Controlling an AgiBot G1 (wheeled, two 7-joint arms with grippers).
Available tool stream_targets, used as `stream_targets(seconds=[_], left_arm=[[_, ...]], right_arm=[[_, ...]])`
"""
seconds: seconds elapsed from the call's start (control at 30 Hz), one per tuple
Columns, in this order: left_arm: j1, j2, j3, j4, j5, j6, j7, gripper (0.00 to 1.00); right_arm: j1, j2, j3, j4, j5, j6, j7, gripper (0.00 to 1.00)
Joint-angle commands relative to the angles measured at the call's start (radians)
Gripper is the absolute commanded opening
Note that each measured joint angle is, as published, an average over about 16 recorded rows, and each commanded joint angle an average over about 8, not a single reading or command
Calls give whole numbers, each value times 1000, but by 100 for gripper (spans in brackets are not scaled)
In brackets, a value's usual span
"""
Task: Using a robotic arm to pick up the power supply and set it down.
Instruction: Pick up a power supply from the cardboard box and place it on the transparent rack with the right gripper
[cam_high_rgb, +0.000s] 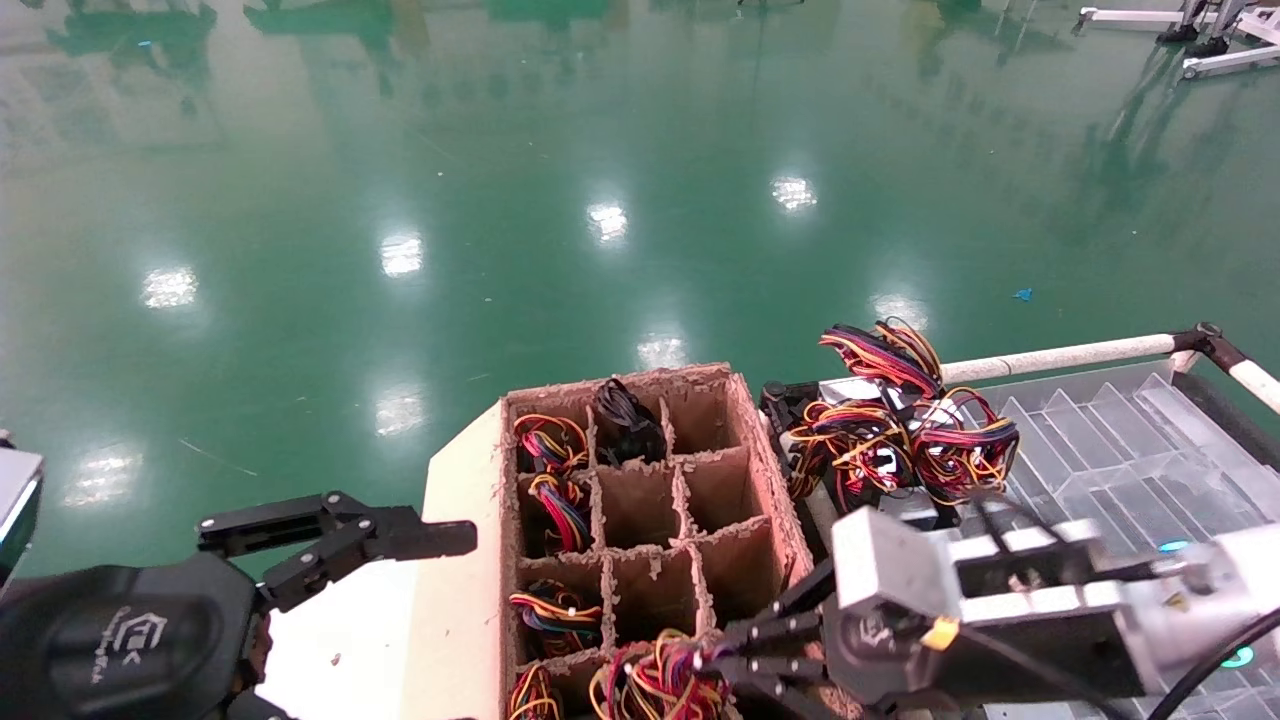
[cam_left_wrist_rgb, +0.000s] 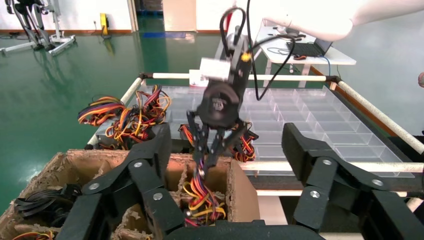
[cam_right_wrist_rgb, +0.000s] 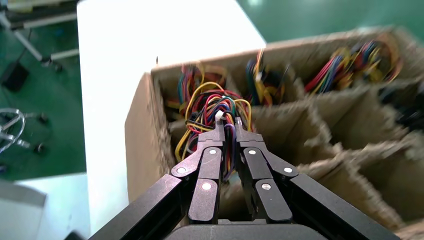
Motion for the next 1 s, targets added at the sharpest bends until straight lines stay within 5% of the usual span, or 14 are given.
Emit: stream_targets(seconds=[0.03, 0.53, 1.0], left_arm=[[0, 0, 0, 0, 0, 0, 0, 100], [0, 0, 1, 0, -1, 0, 0, 100], [0, -1, 1, 0, -1, -1, 1, 100]], right_arm=[[2, 8, 14, -1, 27, -4, -4, 0], [71, 104, 132, 20, 224, -14, -26, 0], [273, 230, 119, -45, 272, -44, -67, 0]])
